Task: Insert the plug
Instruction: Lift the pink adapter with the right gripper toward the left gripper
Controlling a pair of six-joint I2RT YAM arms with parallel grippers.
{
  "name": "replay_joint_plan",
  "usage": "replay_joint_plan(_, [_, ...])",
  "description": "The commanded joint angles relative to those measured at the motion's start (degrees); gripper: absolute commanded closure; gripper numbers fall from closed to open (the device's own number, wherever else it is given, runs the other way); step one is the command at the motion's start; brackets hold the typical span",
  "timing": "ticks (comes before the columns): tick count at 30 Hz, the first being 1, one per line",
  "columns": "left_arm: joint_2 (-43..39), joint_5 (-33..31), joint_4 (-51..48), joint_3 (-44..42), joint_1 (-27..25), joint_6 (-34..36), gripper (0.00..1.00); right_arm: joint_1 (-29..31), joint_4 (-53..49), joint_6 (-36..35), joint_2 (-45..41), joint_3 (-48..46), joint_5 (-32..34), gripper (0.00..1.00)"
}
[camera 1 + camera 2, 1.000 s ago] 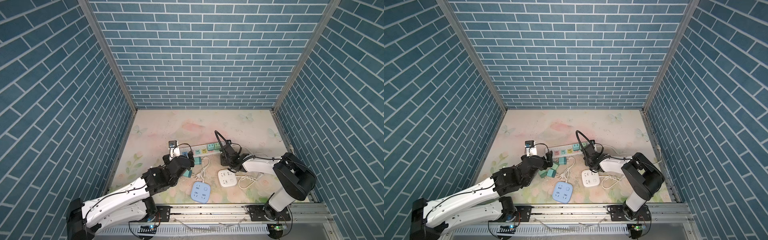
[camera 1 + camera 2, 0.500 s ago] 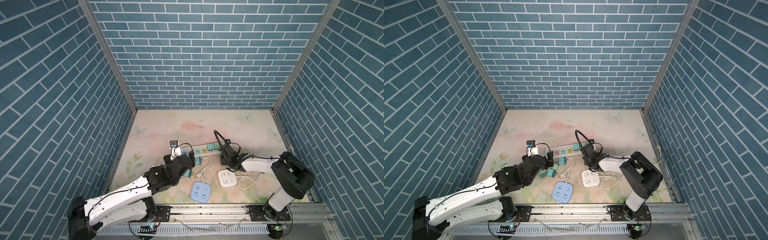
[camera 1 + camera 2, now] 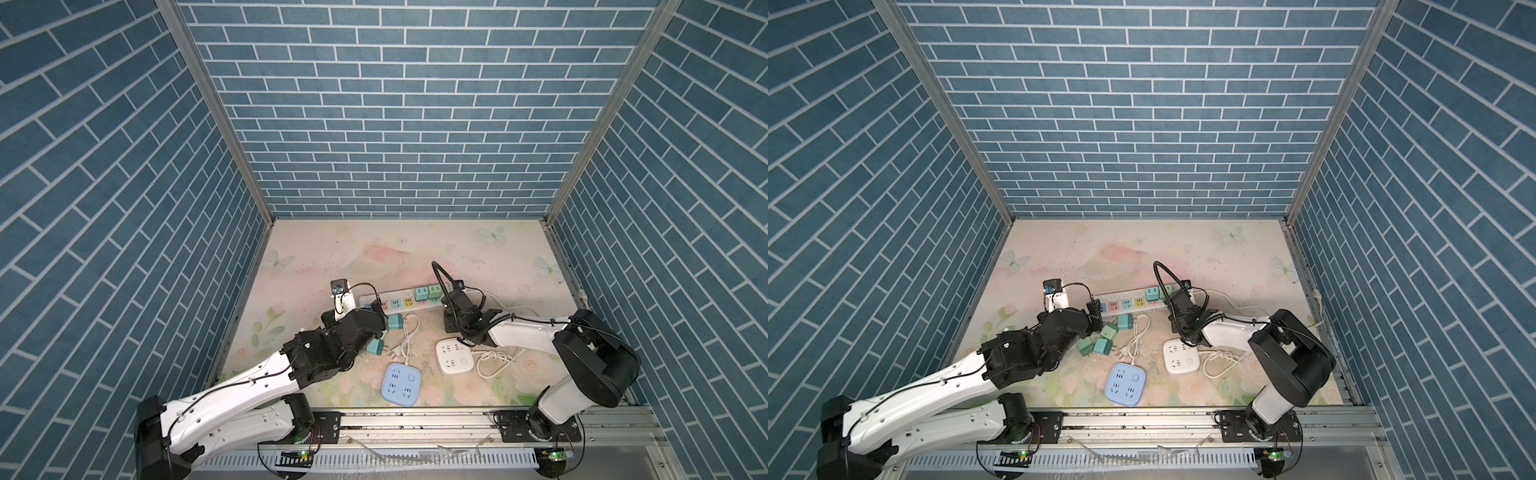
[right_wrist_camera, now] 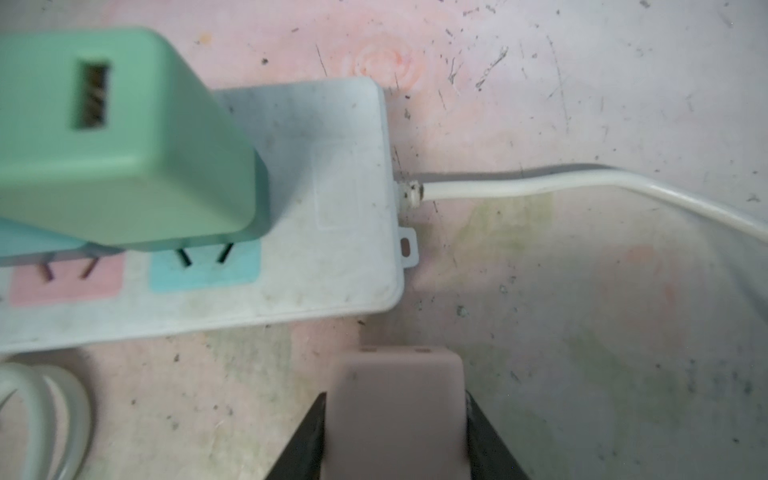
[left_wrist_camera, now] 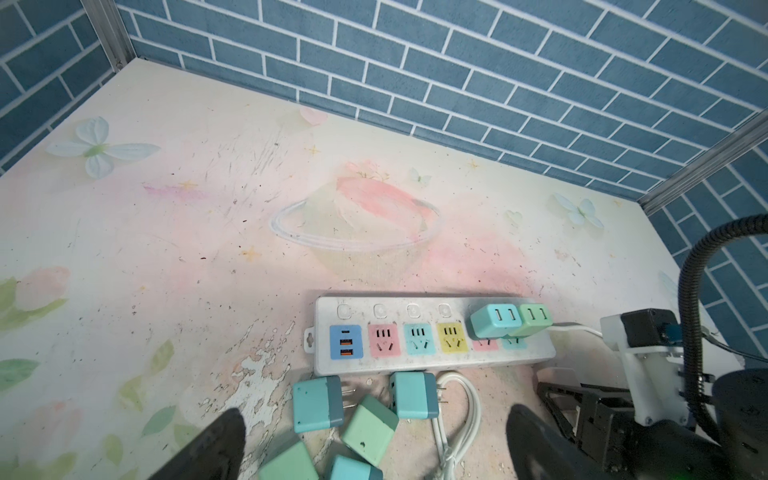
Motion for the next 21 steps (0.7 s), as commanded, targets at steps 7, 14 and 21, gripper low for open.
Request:
replay_joint_plan(7, [-3.4,5.8,2.3,2.3,0.5,14.9,0.01,2.3,7.8,-10.0,-13.2,-3.0,2.2,0.80])
replay_joint_plan(14, [-2.7,9.1,1.4,1.9,0.4,21.6,0.00,5.6,18.4,-22.0,-22.1,-7.0,1.1,0.90])
replay_joint_plan(21, [-1.3,11.5,1.7,2.4,0.4,28.4,0.00,6.2,30.8,-33.5,-24.8,-11.2,-3.5,1.00])
